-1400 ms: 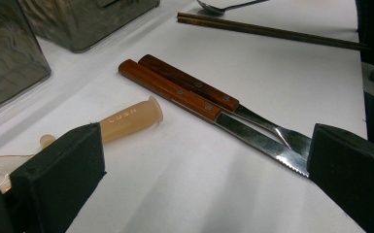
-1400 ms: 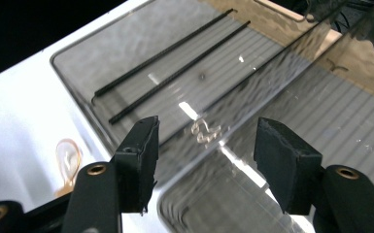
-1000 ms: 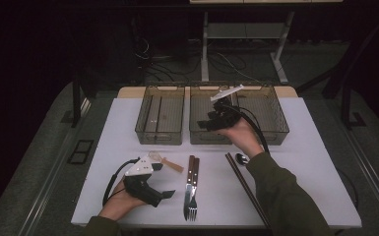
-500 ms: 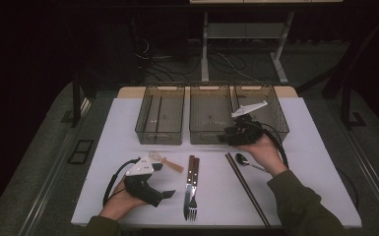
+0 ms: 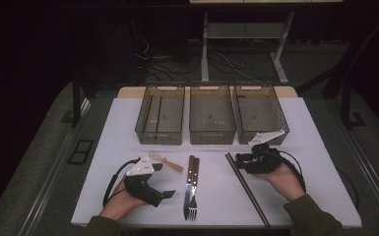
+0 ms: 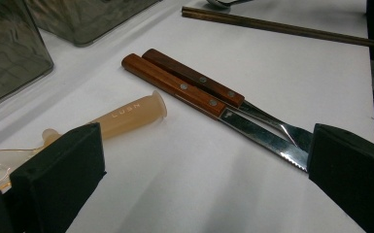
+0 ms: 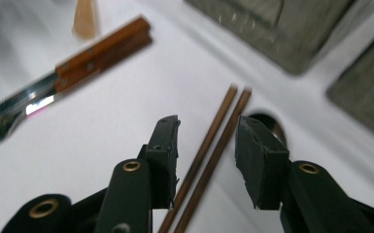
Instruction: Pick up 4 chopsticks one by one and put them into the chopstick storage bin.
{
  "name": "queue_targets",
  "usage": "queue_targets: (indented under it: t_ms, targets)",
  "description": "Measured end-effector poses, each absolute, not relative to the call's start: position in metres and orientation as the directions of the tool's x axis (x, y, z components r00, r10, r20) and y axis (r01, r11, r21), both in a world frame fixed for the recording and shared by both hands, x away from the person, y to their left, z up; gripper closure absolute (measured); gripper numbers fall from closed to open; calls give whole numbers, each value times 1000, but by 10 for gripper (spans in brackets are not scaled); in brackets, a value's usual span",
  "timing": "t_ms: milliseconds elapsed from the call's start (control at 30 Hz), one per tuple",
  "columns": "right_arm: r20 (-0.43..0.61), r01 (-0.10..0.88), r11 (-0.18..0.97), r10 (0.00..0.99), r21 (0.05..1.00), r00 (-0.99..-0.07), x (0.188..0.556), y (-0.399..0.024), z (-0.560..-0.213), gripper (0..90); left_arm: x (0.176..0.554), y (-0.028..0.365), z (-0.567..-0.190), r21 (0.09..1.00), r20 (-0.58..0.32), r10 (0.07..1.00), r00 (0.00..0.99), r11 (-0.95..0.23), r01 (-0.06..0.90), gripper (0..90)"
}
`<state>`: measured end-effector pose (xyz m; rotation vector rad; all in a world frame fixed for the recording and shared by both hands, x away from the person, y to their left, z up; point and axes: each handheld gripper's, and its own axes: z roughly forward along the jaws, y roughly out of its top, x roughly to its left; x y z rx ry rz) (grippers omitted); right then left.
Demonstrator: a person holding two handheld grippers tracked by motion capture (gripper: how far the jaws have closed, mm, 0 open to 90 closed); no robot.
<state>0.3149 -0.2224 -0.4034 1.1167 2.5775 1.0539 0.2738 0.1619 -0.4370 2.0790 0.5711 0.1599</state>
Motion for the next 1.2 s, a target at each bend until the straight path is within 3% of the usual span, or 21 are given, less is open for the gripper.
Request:
queue_targets:
  t_ms: [333,633,1000,1200]
  targets:
    - [142,613,510,688,604,-712,283,-235,-427,602,273,161,-437,826,-101,459,883,-456,331,0]
    - [115,603,547,678,581,-726,285,-224,-436,598,272,161,-436,825,-93,455,886,-462,324,0]
    - [50,578,579,681,574,-731,283,-221,-438,703,272,160,-437,822,-96,456,885,-465,329,0]
    - [45,574,584,678,574,-734,283,-220,-438,714,272,160,-437,821,-95,453,887,-469,327,0]
